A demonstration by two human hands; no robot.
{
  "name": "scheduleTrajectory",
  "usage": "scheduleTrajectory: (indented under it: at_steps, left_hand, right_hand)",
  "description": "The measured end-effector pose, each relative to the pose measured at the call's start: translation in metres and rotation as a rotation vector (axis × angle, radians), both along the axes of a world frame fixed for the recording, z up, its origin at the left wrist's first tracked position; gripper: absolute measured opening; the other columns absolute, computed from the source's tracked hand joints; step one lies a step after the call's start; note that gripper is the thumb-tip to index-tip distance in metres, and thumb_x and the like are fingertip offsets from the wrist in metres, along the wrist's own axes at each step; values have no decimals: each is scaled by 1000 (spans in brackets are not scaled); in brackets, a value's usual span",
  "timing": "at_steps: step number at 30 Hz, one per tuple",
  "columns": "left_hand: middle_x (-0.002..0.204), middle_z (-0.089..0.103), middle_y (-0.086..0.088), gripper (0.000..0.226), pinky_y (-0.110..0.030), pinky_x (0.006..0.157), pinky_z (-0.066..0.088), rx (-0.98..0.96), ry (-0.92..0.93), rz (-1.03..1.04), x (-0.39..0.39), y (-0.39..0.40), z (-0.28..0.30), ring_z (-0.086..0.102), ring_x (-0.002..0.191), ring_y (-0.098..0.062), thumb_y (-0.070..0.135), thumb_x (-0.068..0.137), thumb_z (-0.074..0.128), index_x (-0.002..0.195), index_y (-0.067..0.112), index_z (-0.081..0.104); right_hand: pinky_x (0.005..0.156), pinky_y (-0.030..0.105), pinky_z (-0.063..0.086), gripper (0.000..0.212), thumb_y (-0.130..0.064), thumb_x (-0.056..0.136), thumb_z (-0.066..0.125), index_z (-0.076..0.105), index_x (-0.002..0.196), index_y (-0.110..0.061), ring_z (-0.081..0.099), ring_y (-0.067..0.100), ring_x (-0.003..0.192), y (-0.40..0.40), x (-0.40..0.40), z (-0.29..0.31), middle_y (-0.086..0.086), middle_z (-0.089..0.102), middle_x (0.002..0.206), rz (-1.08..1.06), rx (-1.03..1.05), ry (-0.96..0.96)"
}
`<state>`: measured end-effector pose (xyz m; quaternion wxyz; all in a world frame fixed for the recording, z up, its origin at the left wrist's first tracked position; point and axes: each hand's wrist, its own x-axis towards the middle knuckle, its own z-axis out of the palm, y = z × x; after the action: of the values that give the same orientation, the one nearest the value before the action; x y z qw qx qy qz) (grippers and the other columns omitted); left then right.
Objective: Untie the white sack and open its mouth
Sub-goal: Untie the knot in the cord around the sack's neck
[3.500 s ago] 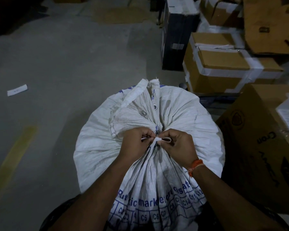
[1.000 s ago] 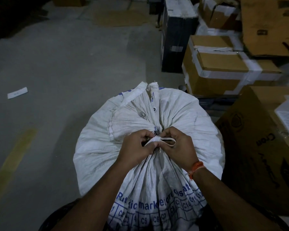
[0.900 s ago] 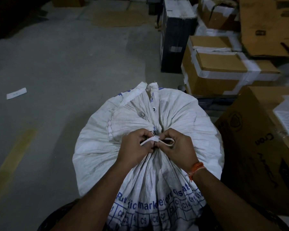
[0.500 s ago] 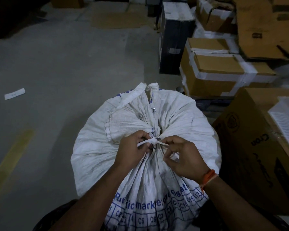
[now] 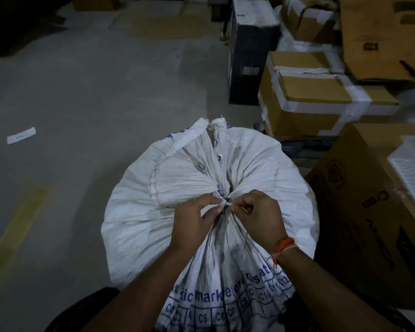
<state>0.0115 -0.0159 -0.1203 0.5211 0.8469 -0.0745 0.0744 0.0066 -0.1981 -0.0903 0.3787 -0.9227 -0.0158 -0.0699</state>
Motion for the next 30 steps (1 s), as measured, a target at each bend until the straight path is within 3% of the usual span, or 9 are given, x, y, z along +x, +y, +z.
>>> scheduleTrajectory:
  at_steps: [4, 12, 17, 20, 26, 30]
  left_hand:
    - [92, 75, 28, 17, -37, 88, 60, -25, 21, 5, -1, 0, -2, 73, 93, 2, 19, 87, 78, 101, 30, 78]
    - [89, 78, 14, 16, -29, 82, 58, -17, -43, -50, -6, -2, 3, 72, 88, 1, 5, 89, 76, 94, 19, 81]
    - [81, 76, 18, 11, -30, 76, 58, 4, 8, -46, -3, 2, 3, 72, 79, -1, 10, 91, 75, 92, 19, 80]
    - [84, 77, 17, 10, -31, 81, 59, -5, 31, -46, -1, 2, 1, 73, 84, 2, 9, 90, 75, 92, 18, 80]
    - [84, 76, 12, 11, -34, 80, 60, -6, 25, -70, -1, 2, 0, 72, 84, -2, 6, 89, 74, 91, 16, 79]
    - [83, 76, 9, 10, -35, 77, 58, 38, 3, -81, -3, 3, 0, 72, 83, -4, 9, 88, 74, 87, 19, 77]
  right_hand:
    - [64, 1, 39, 7, -10, 79, 81, 76, 76, -14, 59, -6, 71, 1, 1, -4, -5, 63, 75, -10, 31, -10]
    - [62, 3, 39, 8, -7, 79, 81, 77, 76, -14, 58, -6, 69, 6, 0, -10, -2, 63, 73, 25, 81, -24]
    - [61, 4, 40, 2, -18, 80, 82, 80, 80, -19, 61, -3, 68, 4, 1, -8, -8, 68, 74, 40, 67, 19]
    - [59, 8, 45, 5, -22, 77, 84, 80, 78, -19, 63, 0, 63, -3, 2, -5, -11, 71, 70, 36, 74, 65]
    - [59, 3, 40, 7, -15, 77, 83, 77, 74, -17, 55, -4, 59, -3, 3, -5, -6, 65, 74, 80, -6, 30]
    - [60, 9, 40, 8, -12, 76, 82, 76, 73, -18, 55, -2, 61, 2, 3, -6, -2, 67, 75, 101, 10, 25]
